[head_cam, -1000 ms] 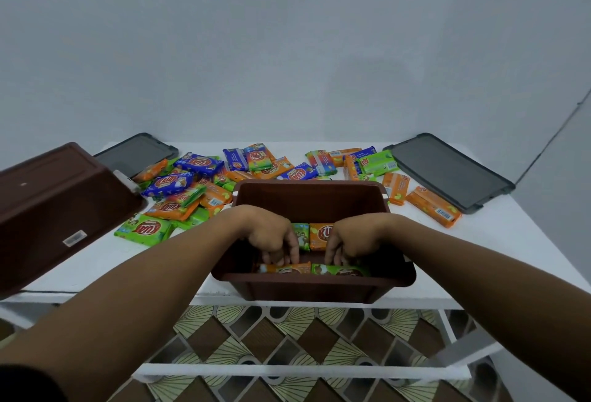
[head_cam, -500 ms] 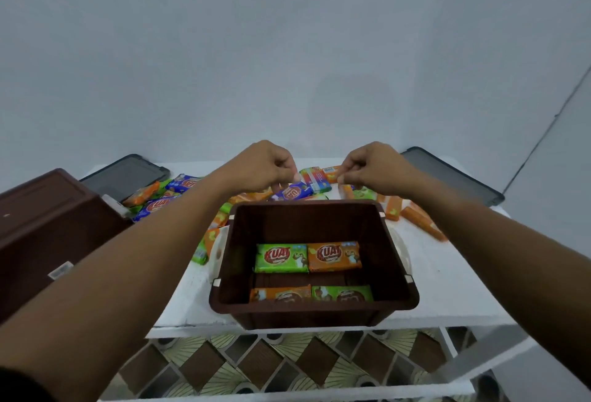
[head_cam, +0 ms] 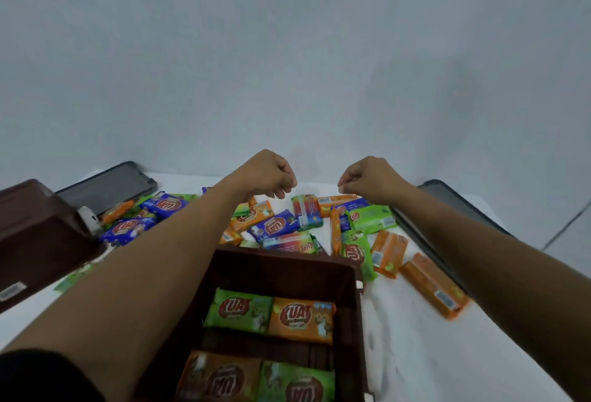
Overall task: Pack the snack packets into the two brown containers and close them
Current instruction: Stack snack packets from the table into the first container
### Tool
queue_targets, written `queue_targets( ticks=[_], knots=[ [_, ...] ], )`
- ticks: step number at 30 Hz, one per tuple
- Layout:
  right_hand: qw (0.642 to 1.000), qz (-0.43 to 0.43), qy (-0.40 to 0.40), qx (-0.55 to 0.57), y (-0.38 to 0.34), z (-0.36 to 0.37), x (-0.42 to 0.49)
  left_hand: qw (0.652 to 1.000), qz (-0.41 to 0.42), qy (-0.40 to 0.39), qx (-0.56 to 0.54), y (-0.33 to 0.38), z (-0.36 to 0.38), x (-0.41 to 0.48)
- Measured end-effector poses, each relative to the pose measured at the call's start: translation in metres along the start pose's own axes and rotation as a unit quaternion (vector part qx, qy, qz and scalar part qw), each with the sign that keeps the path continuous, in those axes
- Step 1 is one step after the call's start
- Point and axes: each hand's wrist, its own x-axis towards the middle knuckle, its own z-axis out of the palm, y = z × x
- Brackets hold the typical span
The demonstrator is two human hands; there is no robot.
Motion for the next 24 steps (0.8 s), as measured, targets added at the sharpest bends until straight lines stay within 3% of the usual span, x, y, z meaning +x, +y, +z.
queue_targets(
  ticks=[13,20,24],
  knots=[
    [0.991,-0.033,-0.116,-0.061,0.065,0.033,0.077,0.977,-0.206,0.036,-0.043,-0.011,0.070,0.066],
    [0.965,-0.009,-0.189,-0.183,0.083,0.053,0.102,0.960,-0.231,0.042,0.153,-0.010,0.107,0.085],
    [0.955,-0.008,-0.225,-0.190,0.084,0.060,0.113,0.951,-0.223,0.028,0.212,-0.016,0.129,0.093]
  ],
)
